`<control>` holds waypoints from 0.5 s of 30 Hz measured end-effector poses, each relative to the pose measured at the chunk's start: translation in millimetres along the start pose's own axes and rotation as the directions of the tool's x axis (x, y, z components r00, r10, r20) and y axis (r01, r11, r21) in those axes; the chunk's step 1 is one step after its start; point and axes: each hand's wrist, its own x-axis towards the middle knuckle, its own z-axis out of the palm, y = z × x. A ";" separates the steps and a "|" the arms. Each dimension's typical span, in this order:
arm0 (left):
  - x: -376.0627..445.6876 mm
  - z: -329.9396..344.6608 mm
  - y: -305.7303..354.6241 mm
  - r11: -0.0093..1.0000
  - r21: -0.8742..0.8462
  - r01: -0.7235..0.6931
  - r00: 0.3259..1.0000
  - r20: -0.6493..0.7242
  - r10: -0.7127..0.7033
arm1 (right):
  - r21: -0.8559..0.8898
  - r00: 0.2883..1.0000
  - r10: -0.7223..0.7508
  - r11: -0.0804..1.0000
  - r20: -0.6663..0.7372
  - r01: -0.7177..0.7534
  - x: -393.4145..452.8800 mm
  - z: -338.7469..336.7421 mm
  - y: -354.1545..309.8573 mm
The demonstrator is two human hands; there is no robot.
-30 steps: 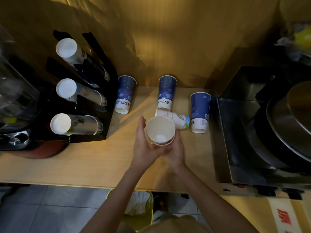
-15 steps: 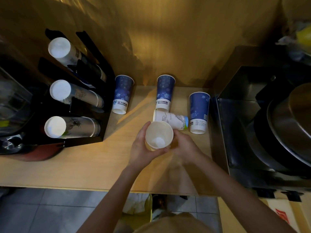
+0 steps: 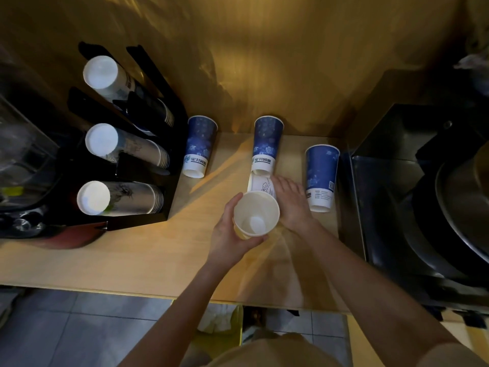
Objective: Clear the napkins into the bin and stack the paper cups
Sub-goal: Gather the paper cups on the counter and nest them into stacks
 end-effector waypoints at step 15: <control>1.1 -0.2 -1.0 0.999 -0.050 0.006 1.000 0.001 -0.006 | 0.797 0.970 0.219 0.565 0.103 -0.213 -19.5 -95.5 -5.1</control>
